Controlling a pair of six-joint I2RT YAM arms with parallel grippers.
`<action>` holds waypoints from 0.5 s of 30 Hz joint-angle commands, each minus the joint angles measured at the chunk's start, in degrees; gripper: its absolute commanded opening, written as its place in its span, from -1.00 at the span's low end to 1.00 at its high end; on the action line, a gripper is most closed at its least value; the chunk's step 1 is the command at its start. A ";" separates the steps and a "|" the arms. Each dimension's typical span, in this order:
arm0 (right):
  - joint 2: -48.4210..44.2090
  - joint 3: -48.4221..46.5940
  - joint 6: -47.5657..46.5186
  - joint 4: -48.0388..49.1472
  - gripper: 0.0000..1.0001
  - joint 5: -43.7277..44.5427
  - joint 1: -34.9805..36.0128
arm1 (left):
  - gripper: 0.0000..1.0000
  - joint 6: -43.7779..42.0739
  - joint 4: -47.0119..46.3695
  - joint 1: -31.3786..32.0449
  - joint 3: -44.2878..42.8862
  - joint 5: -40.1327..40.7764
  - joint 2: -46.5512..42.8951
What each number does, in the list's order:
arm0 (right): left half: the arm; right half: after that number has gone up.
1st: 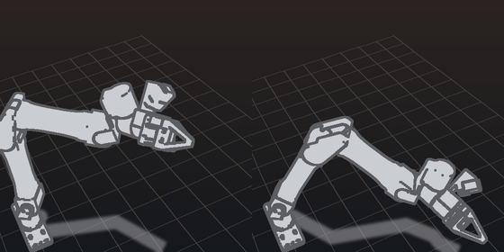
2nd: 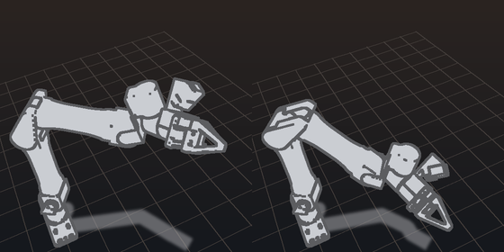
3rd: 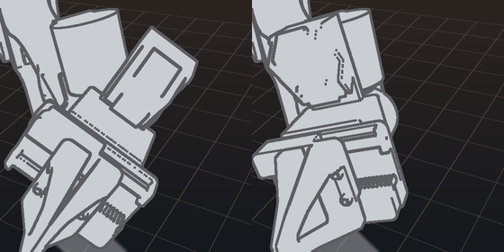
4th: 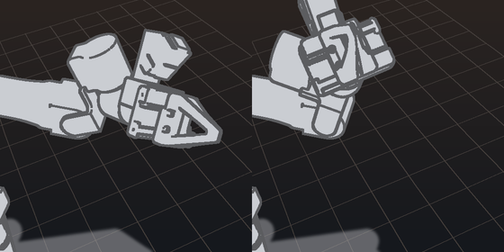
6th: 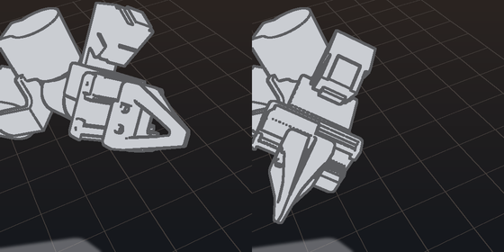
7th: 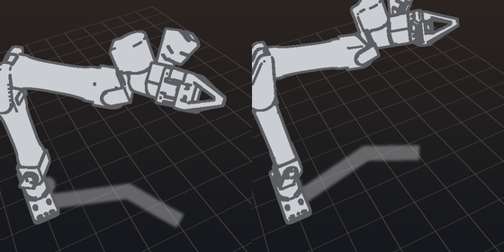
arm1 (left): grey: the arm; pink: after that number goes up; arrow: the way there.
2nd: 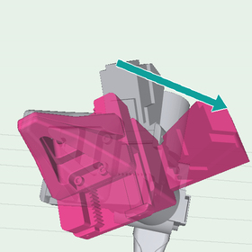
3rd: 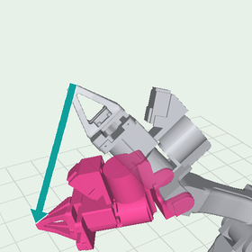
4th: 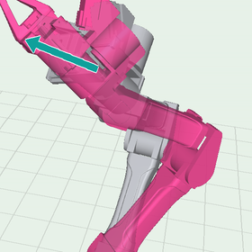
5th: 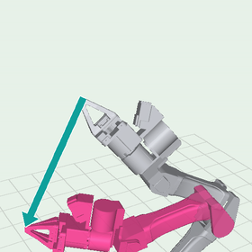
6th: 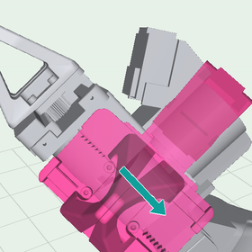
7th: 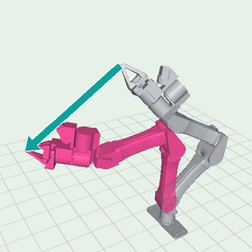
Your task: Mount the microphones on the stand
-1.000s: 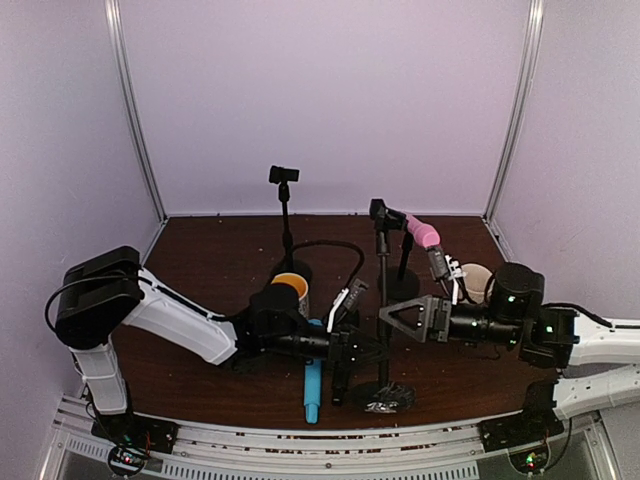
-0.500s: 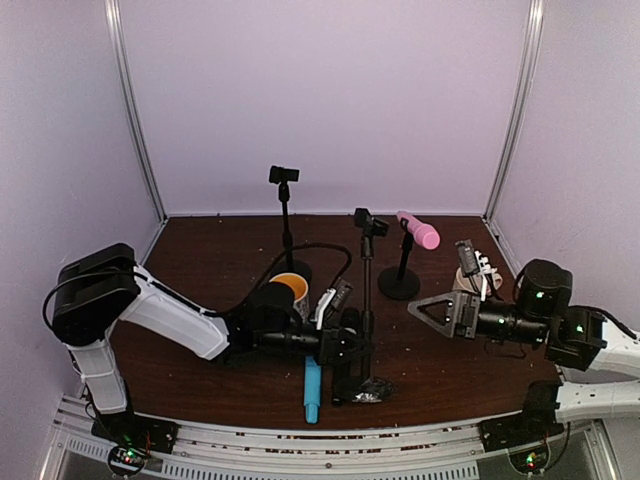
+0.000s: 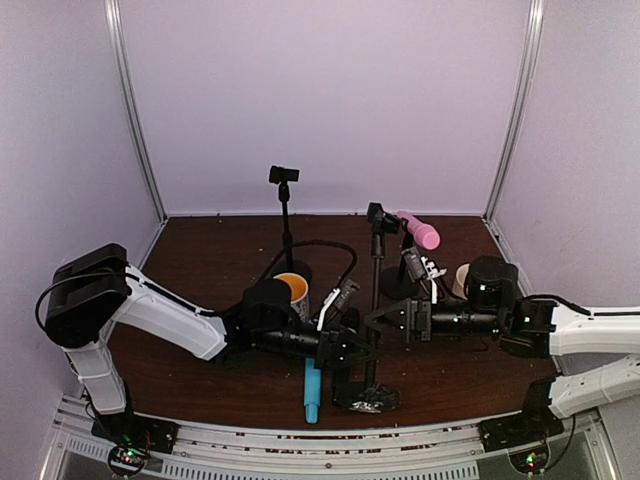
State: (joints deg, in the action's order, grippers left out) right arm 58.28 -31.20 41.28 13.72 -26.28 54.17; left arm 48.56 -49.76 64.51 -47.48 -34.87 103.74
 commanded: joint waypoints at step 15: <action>-6.63 1.81 7.47 2.24 0.63 0.16 5.64 | -1.00 0.11 -2.28 -1.00 -2.49 6.76 -1.27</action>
State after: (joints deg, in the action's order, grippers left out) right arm 57.54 -29.71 46.96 20.95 -26.55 57.80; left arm 48.42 -49.56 65.30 -49.19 -35.14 103.74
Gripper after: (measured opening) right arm 0.816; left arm 0.151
